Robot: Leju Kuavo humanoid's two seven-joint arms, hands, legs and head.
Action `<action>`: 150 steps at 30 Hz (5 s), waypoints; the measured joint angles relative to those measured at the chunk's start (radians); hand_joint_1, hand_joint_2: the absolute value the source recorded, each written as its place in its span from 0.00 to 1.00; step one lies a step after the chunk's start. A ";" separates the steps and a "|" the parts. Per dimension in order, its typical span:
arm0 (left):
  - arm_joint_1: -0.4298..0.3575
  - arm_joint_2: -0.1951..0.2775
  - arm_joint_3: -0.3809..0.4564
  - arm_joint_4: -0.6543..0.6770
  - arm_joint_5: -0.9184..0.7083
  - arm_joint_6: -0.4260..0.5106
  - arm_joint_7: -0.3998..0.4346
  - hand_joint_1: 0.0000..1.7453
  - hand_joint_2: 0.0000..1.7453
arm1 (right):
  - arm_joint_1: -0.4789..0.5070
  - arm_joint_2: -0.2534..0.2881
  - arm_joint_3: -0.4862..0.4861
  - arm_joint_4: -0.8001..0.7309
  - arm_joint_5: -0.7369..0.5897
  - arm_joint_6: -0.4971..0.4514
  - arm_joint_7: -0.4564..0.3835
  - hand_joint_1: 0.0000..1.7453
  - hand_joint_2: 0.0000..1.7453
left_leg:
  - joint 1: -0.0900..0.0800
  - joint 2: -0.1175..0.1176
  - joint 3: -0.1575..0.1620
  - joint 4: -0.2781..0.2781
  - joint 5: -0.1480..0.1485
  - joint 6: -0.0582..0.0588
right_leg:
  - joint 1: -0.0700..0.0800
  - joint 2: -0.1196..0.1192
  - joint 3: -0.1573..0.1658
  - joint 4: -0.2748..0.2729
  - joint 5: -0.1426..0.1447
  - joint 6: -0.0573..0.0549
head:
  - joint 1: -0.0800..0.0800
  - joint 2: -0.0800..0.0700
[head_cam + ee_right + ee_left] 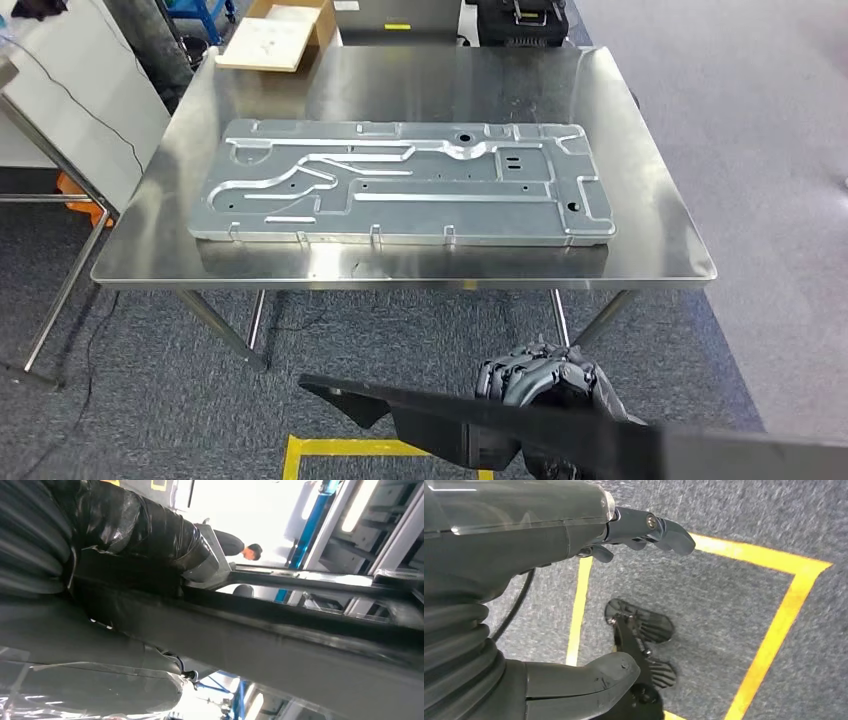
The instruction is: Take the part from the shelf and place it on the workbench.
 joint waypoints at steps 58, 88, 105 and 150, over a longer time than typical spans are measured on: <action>-0.015 0.005 0.005 0.000 -0.087 -0.033 -0.008 0.00 1.00 | -0.448 -0.123 -0.491 0.331 0.345 -0.208 0.149 1.00 1.00 | 0.002 0.000 -0.060 0.000 0.055 0.031 | -0.029 0.002 -0.088 0.229 -0.082 0.054 | -0.002 0.000; -0.043 0.029 0.003 -0.001 -0.166 -0.132 -0.050 0.00 1.00 | -1.058 0.206 0.306 1.506 1.269 -0.279 0.501 1.00 1.00 | 0.007 0.002 -0.101 -0.002 0.088 0.017 | -0.028 0.000 -0.127 0.241 -0.072 0.038 | -0.001 0.000; -0.037 0.025 0.001 0.000 -0.197 -0.156 -0.070 0.00 0.50 | -1.072 0.394 0.362 1.775 1.291 -0.172 0.673 0.00 0.00 | 0.012 0.003 -0.150 0.126 0.038 -0.036 | -0.019 0.005 -0.005 0.003 0.013 -0.015 | -0.002 0.000; 0.016 0.011 0.091 0.000 -0.136 -0.151 -0.197 0.00 0.00 | 0.344 0.120 -0.624 0.153 0.674 -0.782 -0.149 0.00 0.00 | 0.009 0.010 -0.072 -0.003 0.064 0.021 | -0.022 -0.001 -0.050 0.231 -0.148 0.042 | -0.001 0.000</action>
